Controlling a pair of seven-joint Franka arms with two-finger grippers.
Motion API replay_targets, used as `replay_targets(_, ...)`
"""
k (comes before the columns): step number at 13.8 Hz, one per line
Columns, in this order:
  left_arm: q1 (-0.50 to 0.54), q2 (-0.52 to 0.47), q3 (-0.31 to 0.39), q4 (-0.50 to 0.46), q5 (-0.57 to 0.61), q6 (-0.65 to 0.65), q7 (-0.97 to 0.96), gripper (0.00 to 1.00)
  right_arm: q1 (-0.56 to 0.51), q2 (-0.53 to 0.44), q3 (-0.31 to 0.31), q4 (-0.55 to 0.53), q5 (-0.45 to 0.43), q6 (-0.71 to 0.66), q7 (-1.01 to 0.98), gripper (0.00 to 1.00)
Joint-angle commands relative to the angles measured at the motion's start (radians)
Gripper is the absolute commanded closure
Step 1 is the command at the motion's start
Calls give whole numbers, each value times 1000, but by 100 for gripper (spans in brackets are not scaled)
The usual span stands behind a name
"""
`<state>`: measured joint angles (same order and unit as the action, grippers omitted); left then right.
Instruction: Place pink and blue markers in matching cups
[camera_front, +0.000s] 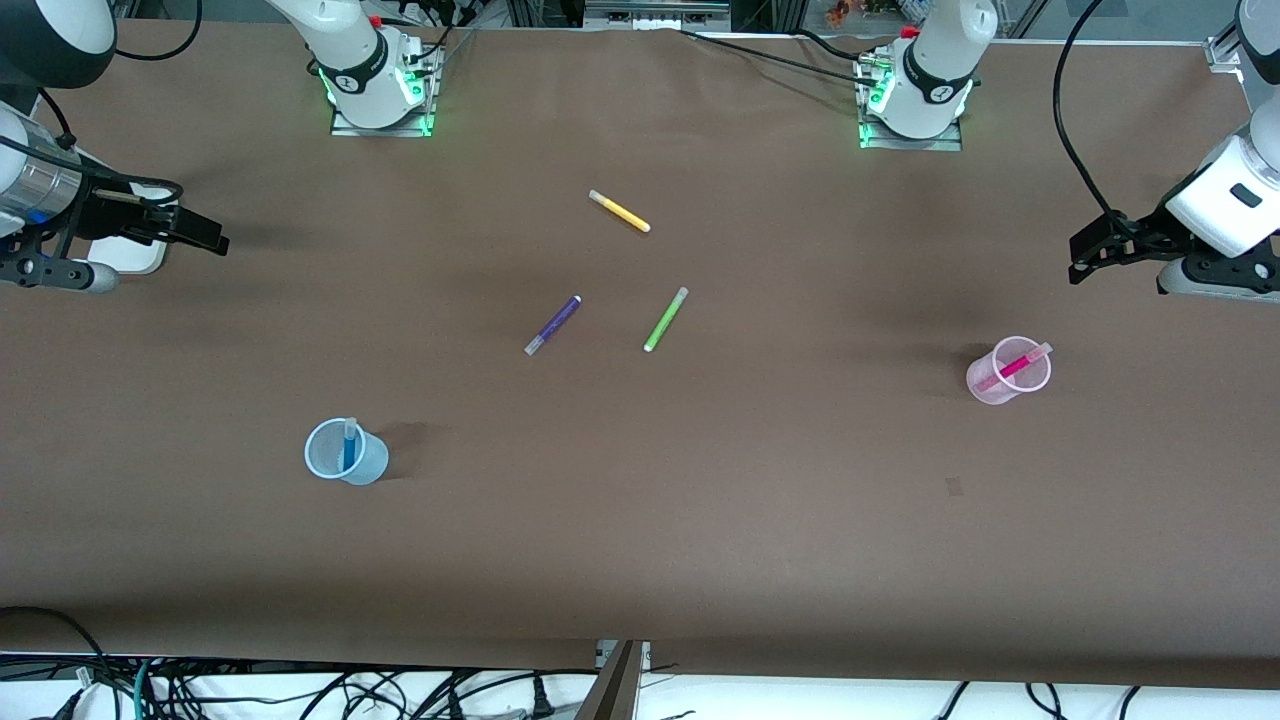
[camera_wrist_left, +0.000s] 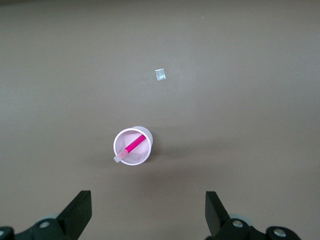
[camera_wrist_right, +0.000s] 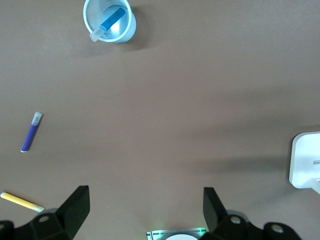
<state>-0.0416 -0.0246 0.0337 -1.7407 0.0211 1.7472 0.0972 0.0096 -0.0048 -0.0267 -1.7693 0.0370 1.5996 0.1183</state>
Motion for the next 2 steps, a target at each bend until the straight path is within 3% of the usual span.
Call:
replay_targets(1, 3, 5, 5, 15, -12, -20, -8, 0, 7, -6, 4, 7, -17, -12, 7, 0)
replay_targets(2, 6, 6, 9, 15, -12, -21, -5, 0, 9, -6, 4, 7, -17, -12, 9, 0)
